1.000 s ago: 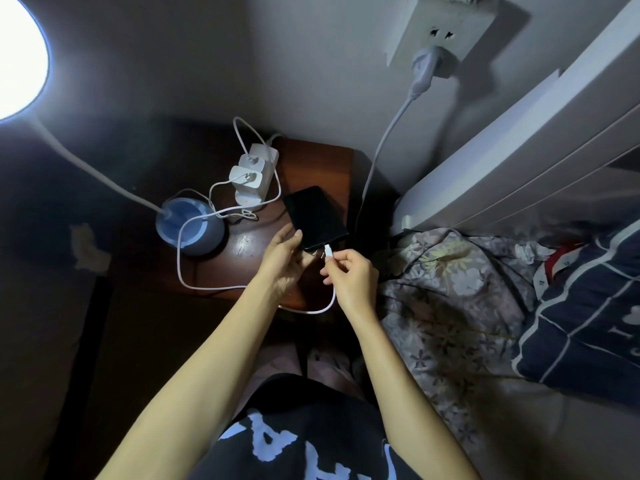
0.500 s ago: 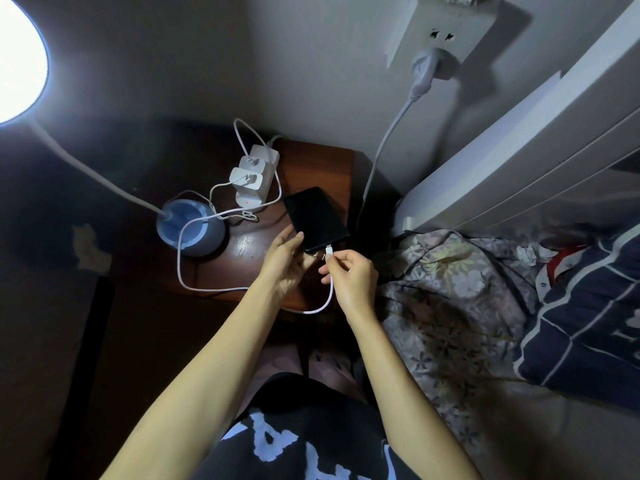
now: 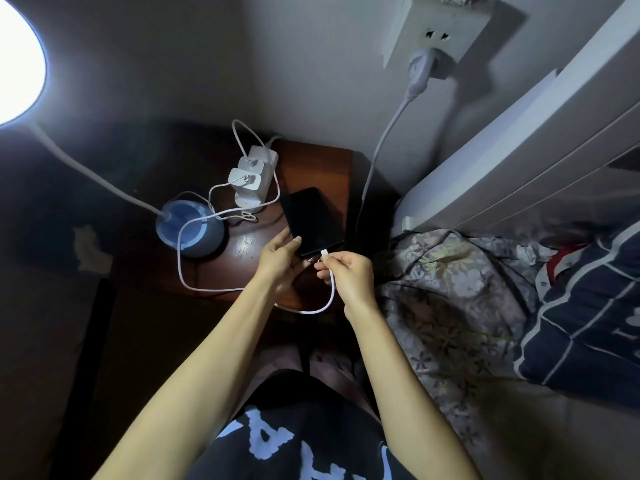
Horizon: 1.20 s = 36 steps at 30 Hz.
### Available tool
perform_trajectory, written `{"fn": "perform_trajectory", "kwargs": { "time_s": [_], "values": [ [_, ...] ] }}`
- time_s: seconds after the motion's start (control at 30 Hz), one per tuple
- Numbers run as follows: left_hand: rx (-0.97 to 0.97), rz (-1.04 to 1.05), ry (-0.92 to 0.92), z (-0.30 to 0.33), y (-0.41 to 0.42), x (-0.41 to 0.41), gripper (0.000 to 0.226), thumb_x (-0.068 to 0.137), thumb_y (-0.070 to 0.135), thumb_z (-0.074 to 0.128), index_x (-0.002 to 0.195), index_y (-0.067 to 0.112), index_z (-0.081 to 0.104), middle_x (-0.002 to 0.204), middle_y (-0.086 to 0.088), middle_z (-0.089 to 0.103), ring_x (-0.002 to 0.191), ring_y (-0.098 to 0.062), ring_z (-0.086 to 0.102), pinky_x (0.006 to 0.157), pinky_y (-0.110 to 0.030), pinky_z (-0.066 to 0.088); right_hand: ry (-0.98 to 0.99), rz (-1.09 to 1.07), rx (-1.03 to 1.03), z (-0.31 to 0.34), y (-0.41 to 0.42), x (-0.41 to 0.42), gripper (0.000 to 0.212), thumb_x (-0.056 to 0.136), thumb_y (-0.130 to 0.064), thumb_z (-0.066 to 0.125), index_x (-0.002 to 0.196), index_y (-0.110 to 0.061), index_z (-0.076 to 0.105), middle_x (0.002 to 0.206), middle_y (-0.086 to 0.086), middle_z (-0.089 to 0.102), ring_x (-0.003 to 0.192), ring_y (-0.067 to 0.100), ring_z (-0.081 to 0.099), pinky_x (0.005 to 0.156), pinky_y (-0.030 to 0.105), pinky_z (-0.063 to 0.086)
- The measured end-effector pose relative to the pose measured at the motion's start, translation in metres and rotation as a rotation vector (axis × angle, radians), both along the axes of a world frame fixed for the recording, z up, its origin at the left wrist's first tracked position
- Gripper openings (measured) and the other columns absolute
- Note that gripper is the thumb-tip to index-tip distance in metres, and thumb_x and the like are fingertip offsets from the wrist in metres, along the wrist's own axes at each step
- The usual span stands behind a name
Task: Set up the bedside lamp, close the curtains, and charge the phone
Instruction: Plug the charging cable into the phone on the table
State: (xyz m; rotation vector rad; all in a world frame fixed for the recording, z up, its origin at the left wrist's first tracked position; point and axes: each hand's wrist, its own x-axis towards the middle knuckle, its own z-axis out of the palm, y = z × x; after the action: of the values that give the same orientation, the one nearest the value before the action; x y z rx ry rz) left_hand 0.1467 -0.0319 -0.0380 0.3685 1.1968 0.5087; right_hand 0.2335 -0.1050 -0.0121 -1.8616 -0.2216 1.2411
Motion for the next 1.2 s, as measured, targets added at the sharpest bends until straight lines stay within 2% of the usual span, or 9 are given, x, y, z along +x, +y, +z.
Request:
{"fn": "perform_trajectory", "kwargs": {
  "time_s": [0.27,0.4,0.53,0.63,0.73,0.9,1.0,1.1,1.2],
  "values": [
    [0.004,-0.044,0.017,0.004,-0.001,-0.004,0.041,0.093,0.0,0.039,0.132,0.013,0.042,0.092,-0.001,0.061,0.057,-0.004,0.067,0.048,-0.018,0.053,0.115,-0.092,-0.041,-0.006,0.0,-0.005,0.011,0.086,-0.005,0.056,0.085,0.0,0.066,0.066,0.002,0.065,0.046,-0.001,0.059,0.047,0.012,0.046],
    [0.018,-0.092,0.037,0.0,0.002,-0.009,0.041,0.093,0.001,0.04,0.132,0.015,0.042,0.09,-0.001,0.061,0.057,-0.004,0.066,0.049,-0.018,0.053,0.124,-0.057,-0.053,-0.008,-0.004,-0.009,0.012,0.087,-0.009,0.056,0.086,-0.002,0.066,0.069,0.003,0.068,0.053,0.004,0.064,0.054,0.017,0.049],
    [0.031,-0.137,0.085,-0.007,0.003,-0.015,0.041,0.093,0.003,0.043,0.132,0.016,0.043,0.091,0.0,0.062,0.058,-0.004,0.067,0.052,-0.019,0.054,-0.23,0.002,-0.138,-0.009,-0.013,-0.011,0.022,0.09,-0.022,0.05,0.076,-0.012,0.065,0.069,-0.001,0.068,0.063,0.011,0.066,0.063,0.021,0.049],
    [0.036,-0.115,0.124,-0.01,0.0,-0.016,0.036,0.091,0.003,0.046,0.125,0.015,0.046,0.09,-0.002,0.063,0.056,-0.005,0.067,0.049,-0.019,0.054,-0.292,-0.11,-0.173,-0.015,-0.015,-0.001,0.025,0.092,-0.017,0.044,0.105,-0.006,0.062,0.099,0.009,0.067,0.095,0.021,0.063,0.078,0.022,0.044],
    [0.031,-0.063,0.198,-0.017,-0.003,-0.016,0.029,0.09,0.004,0.049,0.118,0.012,0.048,0.094,-0.008,0.061,0.064,-0.015,0.065,0.051,-0.023,0.055,-0.132,-0.065,-0.163,-0.024,-0.006,0.002,0.032,0.094,-0.019,0.042,0.12,-0.006,0.057,0.12,0.011,0.061,0.108,0.023,0.058,0.1,0.033,0.043],
    [0.016,-0.004,0.263,-0.026,-0.008,-0.01,0.011,0.093,0.007,0.044,0.088,0.011,0.053,0.078,-0.007,0.058,0.07,-0.017,0.056,0.062,-0.032,0.048,0.039,-0.095,-0.181,-0.03,0.002,-0.005,0.034,0.093,-0.02,0.042,0.121,-0.006,0.056,0.113,0.009,0.061,0.091,0.019,0.059,0.098,0.037,0.046],
    [0.048,-0.013,0.298,-0.029,-0.006,-0.01,0.018,0.09,0.003,0.041,0.091,0.009,0.058,0.071,-0.002,0.062,0.065,-0.011,0.057,0.055,-0.021,0.047,0.046,-0.104,-0.199,-0.032,0.004,-0.011,0.031,0.092,-0.019,0.043,0.115,-0.005,0.06,0.115,0.012,0.062,0.097,0.021,0.058,0.1,0.042,0.045],
    [0.106,-0.096,0.322,-0.028,-0.004,-0.012,0.029,0.087,0.0,0.039,0.075,0.014,0.061,0.056,0.008,0.066,0.055,-0.004,0.058,0.044,-0.01,0.043,0.045,-0.089,-0.209,-0.034,0.006,-0.015,0.028,0.091,-0.015,0.043,0.104,-0.004,0.065,0.098,0.008,0.063,0.093,0.021,0.055,0.099,0.044,0.045],
    [0.115,-0.106,0.365,-0.029,-0.003,-0.016,0.027,0.087,0.003,0.041,0.076,0.017,0.06,0.076,0.001,0.065,0.071,-0.011,0.057,0.056,-0.014,0.047,0.06,-0.078,-0.226,-0.038,0.007,-0.016,0.026,0.091,-0.016,0.043,0.098,-0.006,0.066,0.078,-0.001,0.057,0.088,0.022,0.054,0.098,0.046,0.045]
  ]
}}
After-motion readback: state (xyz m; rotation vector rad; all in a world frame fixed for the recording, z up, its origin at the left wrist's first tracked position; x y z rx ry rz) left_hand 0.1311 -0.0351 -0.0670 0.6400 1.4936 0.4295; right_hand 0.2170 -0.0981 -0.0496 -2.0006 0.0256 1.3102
